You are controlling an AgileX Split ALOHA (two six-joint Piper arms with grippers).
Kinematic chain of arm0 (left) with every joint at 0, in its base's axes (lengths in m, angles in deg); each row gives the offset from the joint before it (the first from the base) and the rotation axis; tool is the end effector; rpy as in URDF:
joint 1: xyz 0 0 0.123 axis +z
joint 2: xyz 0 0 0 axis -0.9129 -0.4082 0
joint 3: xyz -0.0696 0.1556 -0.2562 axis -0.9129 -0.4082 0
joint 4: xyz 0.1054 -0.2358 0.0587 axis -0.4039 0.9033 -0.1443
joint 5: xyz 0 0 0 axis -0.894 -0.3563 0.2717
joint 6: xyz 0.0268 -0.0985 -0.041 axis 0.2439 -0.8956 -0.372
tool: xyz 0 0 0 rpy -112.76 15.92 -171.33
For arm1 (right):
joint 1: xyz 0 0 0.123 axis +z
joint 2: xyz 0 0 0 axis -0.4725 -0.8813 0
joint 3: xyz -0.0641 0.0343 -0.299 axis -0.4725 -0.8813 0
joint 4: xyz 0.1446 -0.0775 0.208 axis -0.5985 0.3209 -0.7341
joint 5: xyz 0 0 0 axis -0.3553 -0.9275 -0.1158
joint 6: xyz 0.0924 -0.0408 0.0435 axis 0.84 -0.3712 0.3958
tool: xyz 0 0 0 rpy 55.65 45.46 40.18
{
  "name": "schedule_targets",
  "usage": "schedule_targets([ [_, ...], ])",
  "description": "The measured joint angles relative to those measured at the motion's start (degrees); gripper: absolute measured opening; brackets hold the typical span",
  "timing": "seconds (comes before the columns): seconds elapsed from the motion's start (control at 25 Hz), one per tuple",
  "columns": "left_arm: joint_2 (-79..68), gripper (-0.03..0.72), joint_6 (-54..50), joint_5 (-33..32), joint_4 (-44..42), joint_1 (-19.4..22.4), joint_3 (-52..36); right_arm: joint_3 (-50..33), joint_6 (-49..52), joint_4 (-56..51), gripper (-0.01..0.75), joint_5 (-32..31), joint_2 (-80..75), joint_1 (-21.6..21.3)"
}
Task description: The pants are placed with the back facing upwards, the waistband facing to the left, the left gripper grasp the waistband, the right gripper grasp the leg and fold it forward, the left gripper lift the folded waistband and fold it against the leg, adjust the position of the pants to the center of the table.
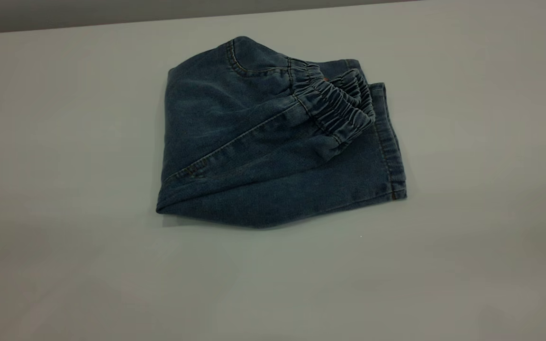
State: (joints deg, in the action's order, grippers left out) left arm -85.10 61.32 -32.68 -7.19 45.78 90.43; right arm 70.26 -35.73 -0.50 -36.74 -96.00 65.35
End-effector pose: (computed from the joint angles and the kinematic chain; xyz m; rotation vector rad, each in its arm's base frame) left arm 0.0433 -0.0320 0.2697 0.5252 2.4029 -0.3096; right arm 0.0157 0.0335 0.2743 -0.7909 2.1568 0.5299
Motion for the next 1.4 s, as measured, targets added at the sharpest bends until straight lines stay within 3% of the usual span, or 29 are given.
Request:
schedule_targets([
  [0.36,0.0,0.498,0.0,2.26,-0.06,0.0,-1.31,0.0,-0.05,-0.05,0.479,-0.05,0.19,-0.06],
  [0.48,0.0,0.498,0.0,2.22,0.01,0.0,-1.31,0.0,-0.18,-0.67,0.479,-0.05,1.19,-2.72],
  [0.64,0.0,0.498,0.0,2.0,0.05,0.0,-1.31,0.0,-0.23,-0.79,0.479,-0.05,1.31,-12.71],
  [0.84,0.48,0.498,0.0,2.0,0.14,0.0,-1.31,0.0,-0.23,-0.14,0.479,-0.05,4.98,-30.01],
  [0.96,2.46,0.498,0.0,2.0,0.19,0.34,-1.31,0.0,-0.23,-0.27,0.479,-0.05,9.41,-35.7],
  [1.08,4.73,0.497,-0.05,2.0,0.63,3.76,-1.31,0.0,-0.23,-0.29,0.479,-0.12,12.45,-37.85],
  [1.4,11.67,0.496,-0.05,1.95,0.39,19.04,-1.31,0.0,-0.23,-0.53,0.479,-0.12,12.51,-37.8],
])
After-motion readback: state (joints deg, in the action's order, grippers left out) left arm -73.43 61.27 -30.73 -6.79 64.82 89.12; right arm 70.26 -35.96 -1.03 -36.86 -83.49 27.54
